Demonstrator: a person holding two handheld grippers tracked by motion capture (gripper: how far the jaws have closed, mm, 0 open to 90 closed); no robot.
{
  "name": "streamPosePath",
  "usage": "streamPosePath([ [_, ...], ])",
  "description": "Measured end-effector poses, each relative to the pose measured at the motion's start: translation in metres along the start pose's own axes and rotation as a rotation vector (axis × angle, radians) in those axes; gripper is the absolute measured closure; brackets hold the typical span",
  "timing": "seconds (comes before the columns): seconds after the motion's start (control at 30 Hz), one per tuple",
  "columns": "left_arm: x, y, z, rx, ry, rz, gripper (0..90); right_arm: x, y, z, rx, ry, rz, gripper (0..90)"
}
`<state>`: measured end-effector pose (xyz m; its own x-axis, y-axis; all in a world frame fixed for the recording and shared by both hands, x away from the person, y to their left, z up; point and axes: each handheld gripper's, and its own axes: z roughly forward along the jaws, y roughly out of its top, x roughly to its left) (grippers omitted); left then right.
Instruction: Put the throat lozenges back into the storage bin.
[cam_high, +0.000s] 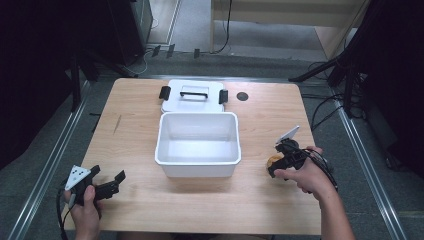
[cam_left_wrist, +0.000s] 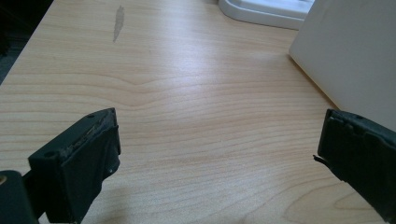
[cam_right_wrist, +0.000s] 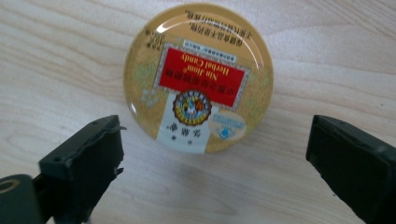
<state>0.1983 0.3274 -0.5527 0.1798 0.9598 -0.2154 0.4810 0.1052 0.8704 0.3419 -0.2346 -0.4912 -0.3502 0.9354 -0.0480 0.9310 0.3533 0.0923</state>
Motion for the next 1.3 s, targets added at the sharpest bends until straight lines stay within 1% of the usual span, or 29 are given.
streamPosePath([
  [0.07,0.0,0.0,0.0,0.0,-0.001,0.0,0.0,0.001,0.003,0.003,0.001,-0.009,0.007,7.2],
  [0.27,0.0,0.0,0.0,0.0,-0.003,-0.001,0.0,0.005,0.011,0.007,0.0,-0.015,0.018,7.2],
  [0.43,0.0,0.0,0.0,0.001,-0.004,-0.001,0.0,0.009,0.017,0.011,-0.005,-0.011,0.03,7.9],
  [0.6,0.0,0.0,0.0,0.002,-0.005,-0.001,0.0,0.01,0.021,0.016,0.012,-0.032,0.04,13.2],
  [0.67,0.0,0.0,0.0,0.002,-0.005,-0.002,0.0,0.01,0.022,0.018,0.02,-0.03,0.05,13.7],
  [0.73,0.001,0.0,0.0,0.002,-0.006,-0.002,0.0,0.011,0.022,0.02,0.027,-0.018,0.052,15.8],
  [0.77,0.0,0.0,0.0,0.002,-0.005,-0.002,0.0,0.011,0.021,0.02,0.03,-0.018,0.051,18.4],
  [0.8,0.0,0.0,0.0,0.0,-0.005,-0.003,0.0,0.011,0.021,0.021,0.034,-0.019,0.036,20.0],
  [0.83,0.0,0.0,0.0,0.0,-0.005,-0.003,0.0,0.011,0.021,0.021,0.037,-0.021,0.03,20.2],
  [1.0,0.0,0.0,0.0,0.0,-0.004,-0.001,0.0,0.01,0.019,0.018,0.033,0.015,0.014,20.5],
  [1.07,0.0,0.0,0.0,0.0,-0.004,-0.001,0.0,0.01,0.019,0.015,0.022,0.028,0.011,20.6],
  [1.3,0.0,0.0,0.0,0.0,-0.003,-0.001,0.0,0.01,0.021,-0.008,-0.035,0.05,0.001,20.6],
])
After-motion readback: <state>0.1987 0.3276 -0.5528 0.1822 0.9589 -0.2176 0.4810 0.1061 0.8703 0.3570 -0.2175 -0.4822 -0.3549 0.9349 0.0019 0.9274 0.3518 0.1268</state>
